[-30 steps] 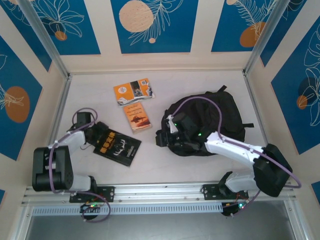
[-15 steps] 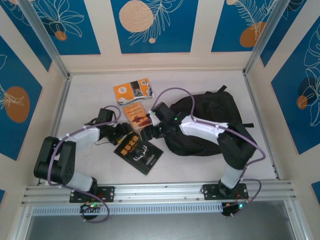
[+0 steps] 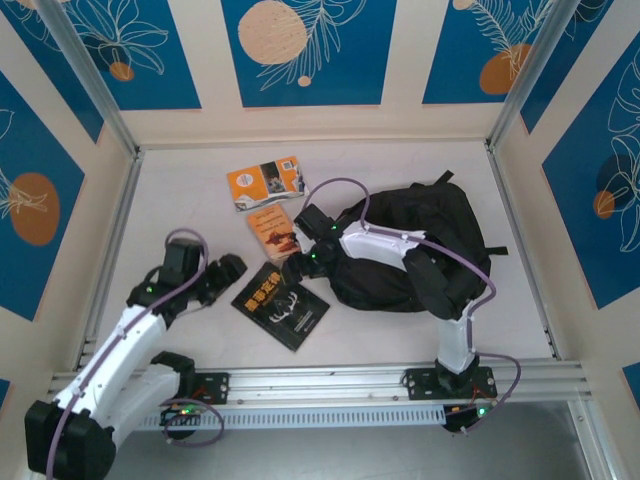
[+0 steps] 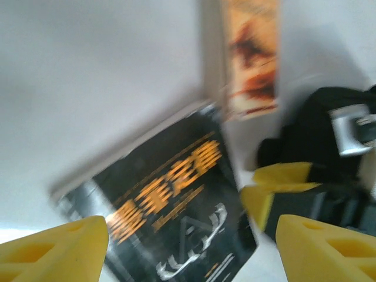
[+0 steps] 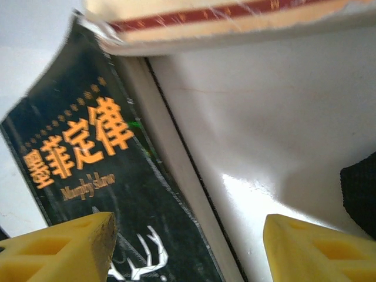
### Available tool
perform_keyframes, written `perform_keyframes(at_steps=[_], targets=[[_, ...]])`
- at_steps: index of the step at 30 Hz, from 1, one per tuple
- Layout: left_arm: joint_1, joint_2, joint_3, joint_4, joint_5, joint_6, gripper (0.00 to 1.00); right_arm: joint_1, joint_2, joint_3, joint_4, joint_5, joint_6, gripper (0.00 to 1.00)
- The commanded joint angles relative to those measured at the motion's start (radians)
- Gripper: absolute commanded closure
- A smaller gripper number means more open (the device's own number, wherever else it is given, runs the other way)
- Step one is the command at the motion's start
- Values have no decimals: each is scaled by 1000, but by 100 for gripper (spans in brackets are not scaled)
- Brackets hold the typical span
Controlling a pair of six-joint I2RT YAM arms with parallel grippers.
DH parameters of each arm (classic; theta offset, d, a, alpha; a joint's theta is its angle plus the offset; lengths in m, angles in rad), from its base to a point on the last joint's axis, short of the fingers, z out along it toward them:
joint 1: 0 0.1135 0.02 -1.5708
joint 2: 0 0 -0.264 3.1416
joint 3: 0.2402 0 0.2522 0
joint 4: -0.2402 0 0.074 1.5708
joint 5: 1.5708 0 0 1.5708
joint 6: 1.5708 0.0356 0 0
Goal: Pack the student bag
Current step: Pick up the book from the bottom-center of the table.
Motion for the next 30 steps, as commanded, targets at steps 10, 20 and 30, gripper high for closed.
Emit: perform_keyframes(at_steps=[10,20,30], targets=[[-214,82,-171,103,-26,-234,24,2,132,28,-2,-221,69,33],[-268,255,-137,224,-63,-216,25,4,154,-51,186,-396,170,35],[-276,272,-107,244,-63,-185,27,-15,105,-280,612,-616,346,43]])
